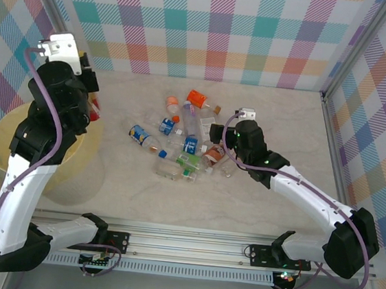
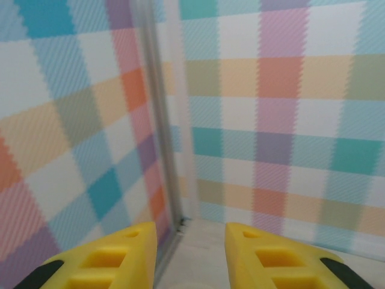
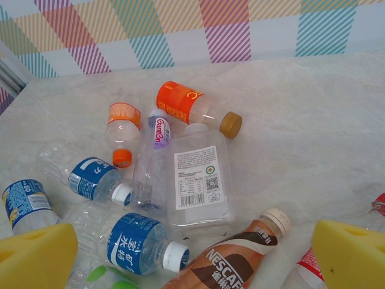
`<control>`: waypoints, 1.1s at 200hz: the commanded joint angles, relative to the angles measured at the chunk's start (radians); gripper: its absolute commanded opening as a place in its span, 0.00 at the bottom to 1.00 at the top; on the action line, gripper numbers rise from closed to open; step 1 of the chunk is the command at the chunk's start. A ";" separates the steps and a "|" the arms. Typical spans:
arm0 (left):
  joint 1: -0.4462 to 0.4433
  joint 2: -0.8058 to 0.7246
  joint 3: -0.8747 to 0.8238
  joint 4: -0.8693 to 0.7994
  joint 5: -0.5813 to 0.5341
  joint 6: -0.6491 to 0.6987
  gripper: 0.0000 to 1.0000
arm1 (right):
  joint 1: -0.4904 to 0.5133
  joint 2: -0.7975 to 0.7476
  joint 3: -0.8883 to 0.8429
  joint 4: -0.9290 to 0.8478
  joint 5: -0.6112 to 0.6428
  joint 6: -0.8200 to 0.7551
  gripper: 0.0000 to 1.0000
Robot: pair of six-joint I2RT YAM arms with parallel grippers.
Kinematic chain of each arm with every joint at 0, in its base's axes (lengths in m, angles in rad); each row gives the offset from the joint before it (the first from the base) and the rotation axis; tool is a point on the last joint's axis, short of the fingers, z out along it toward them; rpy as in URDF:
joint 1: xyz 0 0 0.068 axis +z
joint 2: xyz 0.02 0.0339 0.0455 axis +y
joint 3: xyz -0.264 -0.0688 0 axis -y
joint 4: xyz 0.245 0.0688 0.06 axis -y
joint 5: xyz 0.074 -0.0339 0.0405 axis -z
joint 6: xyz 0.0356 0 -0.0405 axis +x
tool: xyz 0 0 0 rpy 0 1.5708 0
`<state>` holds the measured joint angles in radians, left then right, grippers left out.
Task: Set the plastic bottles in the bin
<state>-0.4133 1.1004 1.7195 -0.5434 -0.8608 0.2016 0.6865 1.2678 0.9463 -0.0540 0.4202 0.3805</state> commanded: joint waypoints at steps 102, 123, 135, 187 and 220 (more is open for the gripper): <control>0.774 0.011 -0.141 -0.267 0.215 -0.291 0.30 | -0.007 0.037 0.099 0.015 -0.021 -0.051 1.00; 0.863 0.048 -0.165 -0.344 0.322 -0.367 0.31 | -0.008 0.039 0.106 0.013 -0.023 -0.052 1.00; 0.882 0.068 -0.191 -0.368 0.386 -0.404 0.31 | -0.007 0.042 0.109 0.013 -0.026 -0.049 1.00; 0.886 0.155 -0.292 -0.357 0.428 -0.484 0.30 | -0.007 0.052 0.120 -0.011 -0.047 -0.031 1.00; 0.886 0.177 -0.343 -0.339 0.417 -0.517 0.34 | -0.007 0.055 0.123 -0.012 -0.046 -0.031 1.00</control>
<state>0.4561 1.2774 1.4025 -0.8894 -0.4511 -0.2668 0.6857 1.3148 1.0286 -0.0608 0.3813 0.3511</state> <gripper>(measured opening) 0.334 0.996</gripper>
